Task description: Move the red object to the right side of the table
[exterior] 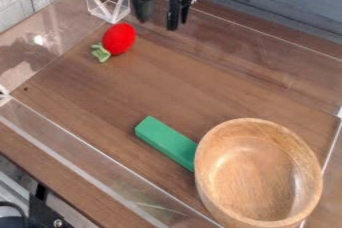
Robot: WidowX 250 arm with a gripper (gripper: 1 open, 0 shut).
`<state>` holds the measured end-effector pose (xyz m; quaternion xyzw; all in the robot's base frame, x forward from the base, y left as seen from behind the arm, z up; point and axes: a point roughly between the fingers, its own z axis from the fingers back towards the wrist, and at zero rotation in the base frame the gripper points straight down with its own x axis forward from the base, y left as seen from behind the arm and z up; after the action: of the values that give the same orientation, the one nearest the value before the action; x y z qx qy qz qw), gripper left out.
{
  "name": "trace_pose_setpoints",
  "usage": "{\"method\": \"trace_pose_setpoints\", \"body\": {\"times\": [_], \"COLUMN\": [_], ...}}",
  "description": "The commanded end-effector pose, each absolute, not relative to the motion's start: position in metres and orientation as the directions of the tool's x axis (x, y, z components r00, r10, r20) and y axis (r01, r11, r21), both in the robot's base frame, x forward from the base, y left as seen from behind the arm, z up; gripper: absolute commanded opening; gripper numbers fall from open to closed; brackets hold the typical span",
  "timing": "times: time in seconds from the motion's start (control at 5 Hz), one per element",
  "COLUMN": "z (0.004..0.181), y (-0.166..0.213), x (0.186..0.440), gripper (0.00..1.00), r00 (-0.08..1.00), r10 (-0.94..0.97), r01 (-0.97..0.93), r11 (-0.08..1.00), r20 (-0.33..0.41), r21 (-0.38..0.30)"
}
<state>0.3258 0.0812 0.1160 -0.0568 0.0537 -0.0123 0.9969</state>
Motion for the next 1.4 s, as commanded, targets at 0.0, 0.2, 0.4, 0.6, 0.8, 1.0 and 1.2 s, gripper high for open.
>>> {"method": "trace_pose_setpoints", "body": {"times": [0.0,0.2,0.4,0.6,0.8,1.0,1.2], "z": [0.152,0.142,0.13,0.123,0.117,0.107,0.092], "y": [0.093,0.094,0.101,0.112,0.139,0.163,0.164], "x": [0.326,0.321,0.317,0.314,0.323,0.332,0.337], "gripper": [1.0,1.0,1.0,1.0,1.0,1.0,1.0], "r00": [0.999,0.995,0.991,0.987,0.99,0.993,0.988], "r10": [-0.041,-0.093,-0.133,-0.16,-0.14,-0.119,-0.151], "r01": [0.04,0.091,0.13,0.158,0.139,0.119,0.15], "r11": [0.996,0.993,0.989,0.986,0.989,0.992,0.987], "r20": [-0.022,-0.034,-0.035,-0.021,-0.008,-0.003,-0.014], "r21": [-0.077,-0.074,-0.07,-0.058,-0.046,-0.048,-0.05]}}
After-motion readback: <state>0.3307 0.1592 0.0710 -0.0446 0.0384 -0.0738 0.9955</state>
